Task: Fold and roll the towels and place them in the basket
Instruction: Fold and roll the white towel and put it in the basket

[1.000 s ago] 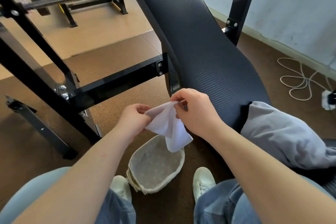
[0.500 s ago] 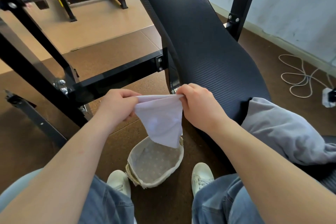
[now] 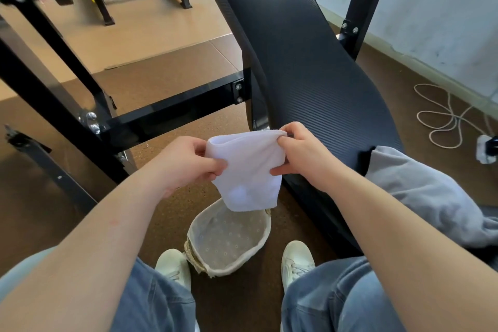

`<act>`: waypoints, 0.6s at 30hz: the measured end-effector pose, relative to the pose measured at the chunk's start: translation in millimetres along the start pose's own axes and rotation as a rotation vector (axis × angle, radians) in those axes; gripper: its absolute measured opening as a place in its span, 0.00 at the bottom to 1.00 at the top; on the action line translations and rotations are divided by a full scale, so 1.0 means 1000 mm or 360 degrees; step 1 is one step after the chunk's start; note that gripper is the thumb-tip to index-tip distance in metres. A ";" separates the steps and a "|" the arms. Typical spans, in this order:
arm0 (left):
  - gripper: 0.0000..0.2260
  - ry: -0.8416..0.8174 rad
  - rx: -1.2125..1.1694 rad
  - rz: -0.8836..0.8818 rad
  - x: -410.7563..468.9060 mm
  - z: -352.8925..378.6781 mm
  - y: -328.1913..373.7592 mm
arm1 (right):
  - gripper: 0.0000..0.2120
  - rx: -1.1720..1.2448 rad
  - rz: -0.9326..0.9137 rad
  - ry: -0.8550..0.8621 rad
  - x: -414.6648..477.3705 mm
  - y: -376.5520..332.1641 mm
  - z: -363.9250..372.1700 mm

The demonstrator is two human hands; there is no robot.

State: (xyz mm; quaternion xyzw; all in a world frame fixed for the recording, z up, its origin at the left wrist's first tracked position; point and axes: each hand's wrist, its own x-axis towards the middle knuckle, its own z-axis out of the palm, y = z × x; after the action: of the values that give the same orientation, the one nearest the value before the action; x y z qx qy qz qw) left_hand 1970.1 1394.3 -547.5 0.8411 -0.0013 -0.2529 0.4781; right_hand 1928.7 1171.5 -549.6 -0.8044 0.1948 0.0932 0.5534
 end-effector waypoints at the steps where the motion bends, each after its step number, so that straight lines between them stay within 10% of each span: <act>1: 0.05 0.0054 -0.0020 -0.0001 0.001 0.001 0.000 | 0.08 0.0008 0.0022 -0.0024 0.001 -0.001 -0.001; 13: 0.24 0.0107 -0.0422 -0.0084 0.005 0.005 -0.002 | 0.12 -0.0060 0.0001 0.0037 0.004 0.006 -0.012; 18: 0.04 0.0332 -0.0139 0.0283 0.004 0.011 -0.002 | 0.04 -0.0185 -0.0310 0.0315 0.007 0.013 -0.011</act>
State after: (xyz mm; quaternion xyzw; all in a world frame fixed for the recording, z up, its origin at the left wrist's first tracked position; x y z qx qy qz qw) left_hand 1968.2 1385.7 -555.4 0.8377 -0.0151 -0.1204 0.5324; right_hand 1929.4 1155.8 -559.3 -0.8555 0.1636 -0.0296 0.4905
